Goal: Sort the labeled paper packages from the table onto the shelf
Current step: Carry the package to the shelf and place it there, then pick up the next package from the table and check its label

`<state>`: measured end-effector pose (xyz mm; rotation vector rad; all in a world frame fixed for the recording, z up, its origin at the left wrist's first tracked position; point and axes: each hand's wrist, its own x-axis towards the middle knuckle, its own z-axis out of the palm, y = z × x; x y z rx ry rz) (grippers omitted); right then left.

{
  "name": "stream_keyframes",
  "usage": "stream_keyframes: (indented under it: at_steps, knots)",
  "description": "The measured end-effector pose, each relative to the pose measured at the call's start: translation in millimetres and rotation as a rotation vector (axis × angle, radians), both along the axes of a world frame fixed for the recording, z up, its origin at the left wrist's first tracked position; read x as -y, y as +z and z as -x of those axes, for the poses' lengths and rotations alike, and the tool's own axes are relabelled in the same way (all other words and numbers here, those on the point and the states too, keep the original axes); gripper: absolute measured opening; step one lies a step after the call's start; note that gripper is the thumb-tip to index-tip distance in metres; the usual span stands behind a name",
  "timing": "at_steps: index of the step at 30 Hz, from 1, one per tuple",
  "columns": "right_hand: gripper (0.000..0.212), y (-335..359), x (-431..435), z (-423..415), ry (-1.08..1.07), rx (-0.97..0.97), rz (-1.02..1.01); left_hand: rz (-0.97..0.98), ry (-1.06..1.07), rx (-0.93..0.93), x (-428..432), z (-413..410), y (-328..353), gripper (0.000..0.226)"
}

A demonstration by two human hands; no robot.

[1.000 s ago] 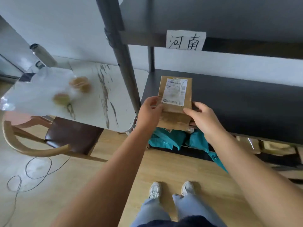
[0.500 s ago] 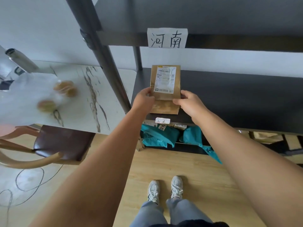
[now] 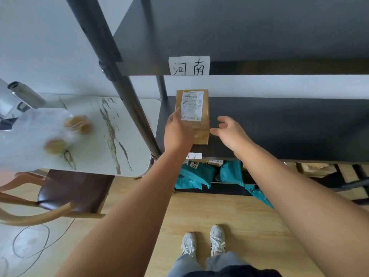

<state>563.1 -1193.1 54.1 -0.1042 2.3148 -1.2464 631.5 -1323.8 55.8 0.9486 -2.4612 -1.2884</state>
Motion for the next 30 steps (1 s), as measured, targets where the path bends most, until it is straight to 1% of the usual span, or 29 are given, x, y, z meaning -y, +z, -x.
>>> stream_keyframes:
  at_steps: [2, 6, 12, 16, 19, 23, 26, 30]
  knots:
    - [0.058, 1.6, -14.4, 0.2, -0.029, -0.05, -0.019, 0.05, -0.059, 0.013, -13.9, 3.9, 1.6, 0.065]
    - [0.05, -1.6, -61.4, -7.1, -0.128, -0.121, -0.095, 0.047, -0.219, 0.009, -49.3, 20.0, 1.5, 0.062]
    - [0.05, -11.2, -173.6, -32.1, -0.33, -0.095, -0.215, 0.002, -0.473, 0.029, -137.7, 40.6, 1.8, 0.055]
    - [0.05, -11.9, -260.2, -42.8, -0.446, -0.095, -0.252, -0.02, -0.665, 0.056, -220.0, 46.8, 3.1, 0.052]
    - [0.049, -11.9, -328.7, -48.7, -0.531, -0.091, -0.235, -0.016, -0.783, 0.07, -289.2, 50.2, 1.5, 0.051]
    - [0.053, -10.0, -427.2, -57.8, -0.604, -0.069, -0.173, -0.064, -0.834, 0.09, -392.6, 53.6, -0.8, 0.049]
    - [0.052, -4.4, -501.1, -65.1, -0.639, -0.06, -0.125, -0.07, -0.871, 0.1, -472.1, 54.8, -1.3, 0.047]
    - [0.054, 4.0, -586.9, -73.3, -0.724, -0.074, -0.159, -0.156, -0.93, 0.115, -558.0, 58.0, -0.5, 0.048]
